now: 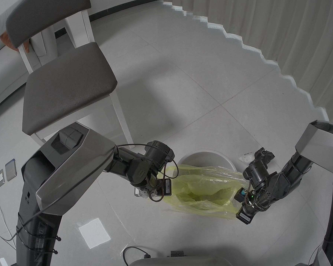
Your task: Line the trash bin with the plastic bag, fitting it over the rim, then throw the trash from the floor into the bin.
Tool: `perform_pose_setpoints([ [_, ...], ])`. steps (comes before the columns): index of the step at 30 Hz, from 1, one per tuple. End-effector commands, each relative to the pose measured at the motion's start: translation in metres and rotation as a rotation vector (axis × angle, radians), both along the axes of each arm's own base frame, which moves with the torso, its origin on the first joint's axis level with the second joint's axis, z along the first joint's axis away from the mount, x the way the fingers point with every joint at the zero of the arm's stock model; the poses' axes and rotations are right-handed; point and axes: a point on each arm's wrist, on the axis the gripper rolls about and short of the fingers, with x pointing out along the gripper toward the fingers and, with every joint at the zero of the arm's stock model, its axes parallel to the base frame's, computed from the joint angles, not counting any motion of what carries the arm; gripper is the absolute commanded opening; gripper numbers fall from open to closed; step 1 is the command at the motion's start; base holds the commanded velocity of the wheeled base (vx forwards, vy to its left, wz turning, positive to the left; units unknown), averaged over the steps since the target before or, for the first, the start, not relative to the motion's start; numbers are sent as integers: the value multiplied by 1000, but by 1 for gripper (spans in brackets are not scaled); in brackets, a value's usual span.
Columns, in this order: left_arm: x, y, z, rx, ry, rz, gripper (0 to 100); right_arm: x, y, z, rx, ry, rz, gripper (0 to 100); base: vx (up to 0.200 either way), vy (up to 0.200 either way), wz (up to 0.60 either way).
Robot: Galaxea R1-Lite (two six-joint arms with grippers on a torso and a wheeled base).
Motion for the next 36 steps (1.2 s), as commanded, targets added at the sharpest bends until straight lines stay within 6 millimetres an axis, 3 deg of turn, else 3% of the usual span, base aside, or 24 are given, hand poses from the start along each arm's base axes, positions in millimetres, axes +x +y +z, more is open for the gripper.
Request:
perform_pose_setpoints([
  [1,3,-1,-6,0,0,2,0,2,1,-4,-2,8,0,0,0,0,0],
  [14,5,-2,-5,-16,-14,9,0,4,1,-1,9,-5,-14,0,0,0,0],
  [15,4,-1,-4,-15,-15,10,100,4,1,0,10,-6,-15,100,0,0,0],
  [29,0,1,6,-24,-17,22,100,0,-1,22,37,-54,-18,100,0,0,0],
  [36,-10,8,10,-9,-5,34,100,-17,-2,29,38,-43,-1,100,0,0,0],
])
